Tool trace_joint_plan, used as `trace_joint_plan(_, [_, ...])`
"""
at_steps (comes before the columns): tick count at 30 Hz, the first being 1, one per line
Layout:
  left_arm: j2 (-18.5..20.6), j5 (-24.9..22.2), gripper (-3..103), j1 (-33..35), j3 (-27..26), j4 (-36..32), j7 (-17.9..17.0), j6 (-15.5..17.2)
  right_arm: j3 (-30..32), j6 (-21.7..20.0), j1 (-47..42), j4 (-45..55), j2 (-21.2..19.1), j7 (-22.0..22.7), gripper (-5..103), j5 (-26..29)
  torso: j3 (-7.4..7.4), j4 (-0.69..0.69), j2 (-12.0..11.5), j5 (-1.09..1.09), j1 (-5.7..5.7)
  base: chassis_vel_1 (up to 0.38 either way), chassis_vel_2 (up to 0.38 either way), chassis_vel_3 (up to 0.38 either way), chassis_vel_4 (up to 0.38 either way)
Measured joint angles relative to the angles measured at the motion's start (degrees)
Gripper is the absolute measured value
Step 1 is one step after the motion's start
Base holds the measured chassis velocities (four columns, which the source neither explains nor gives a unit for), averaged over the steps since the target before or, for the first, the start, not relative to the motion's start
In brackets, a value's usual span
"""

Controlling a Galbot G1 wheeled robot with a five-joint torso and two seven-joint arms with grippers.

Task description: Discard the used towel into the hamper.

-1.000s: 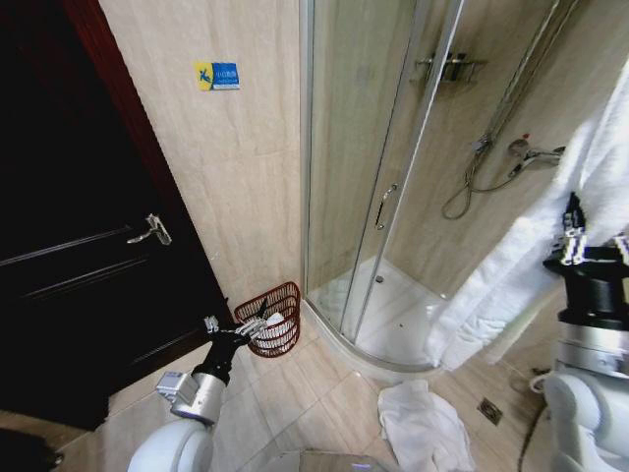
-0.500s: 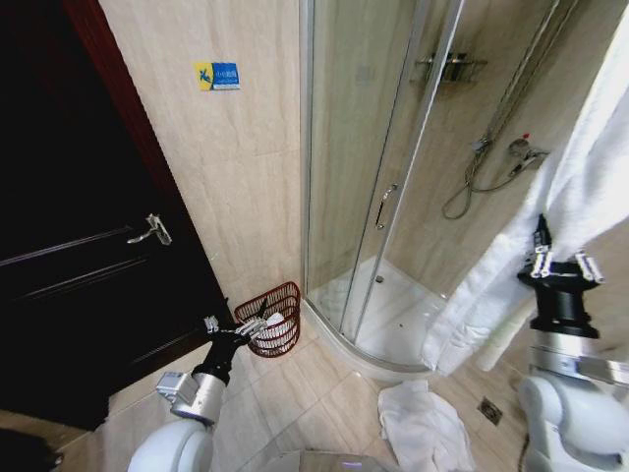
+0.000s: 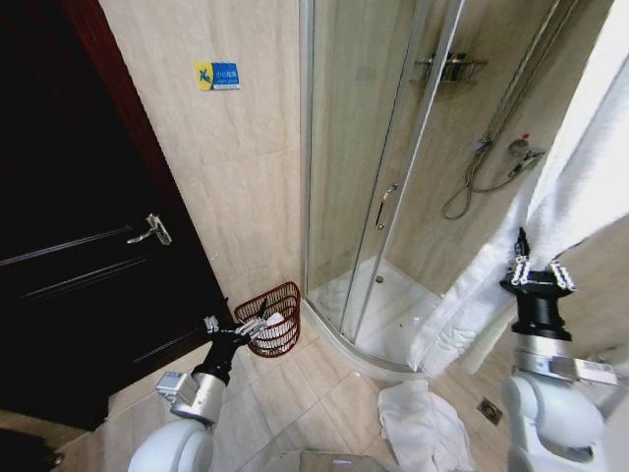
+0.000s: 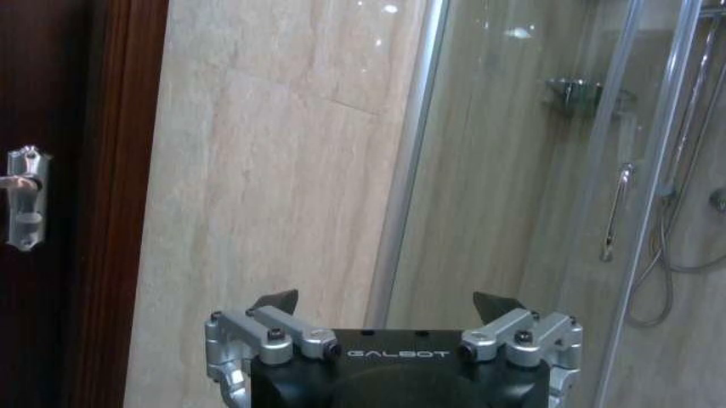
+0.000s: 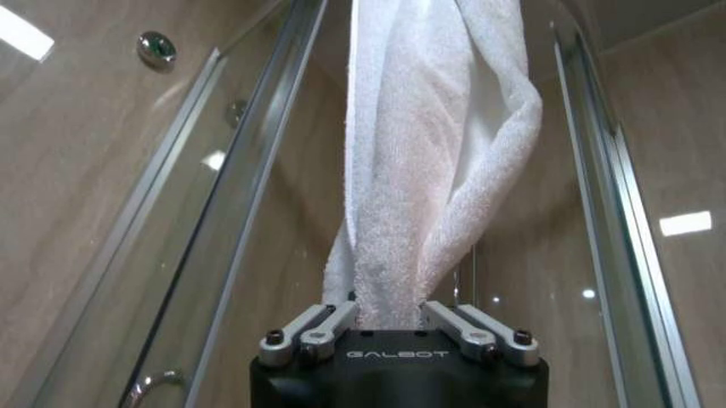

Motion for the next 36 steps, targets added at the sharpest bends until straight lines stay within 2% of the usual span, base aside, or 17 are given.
trace_joint_plan(12, [0.0,0.0,100,0.0,0.0,0.0,0.0,0.0,-1.2,3.0,-0.9,-3.4,1.9,1.3,13,-3.1,0.00,0.00,0.0,0.01,0.00,0.000,0.000,0.000,0.000])
trace_joint_plan(29, [0.0,0.0,100,0.0,0.0,0.0,0.0,0.0,-0.4,5.7,-0.9,-2.5,1.4,2.2,13,-5.4,0.00,0.00,0.0,0.02,0.00,0.000,0.000,0.000,0.000])
trace_joint_plan(34, [0.0,0.0,100,0.0,0.0,0.0,0.0,0.0,1.6,6.6,0.0,0.1,0.2,3.9,13,-7.7,0.01,0.00,0.0,0.06,0.00,0.000,0.000,0.000,0.000])
trace_joint_plan(36, [0.0,0.0,100,0.0,0.0,0.0,0.0,0.0,4.4,7.8,1.3,2.1,-1.9,4.6,13,-8.6,0.00,0.00,0.0,-0.04,0.00,0.000,0.000,0.000,0.000])
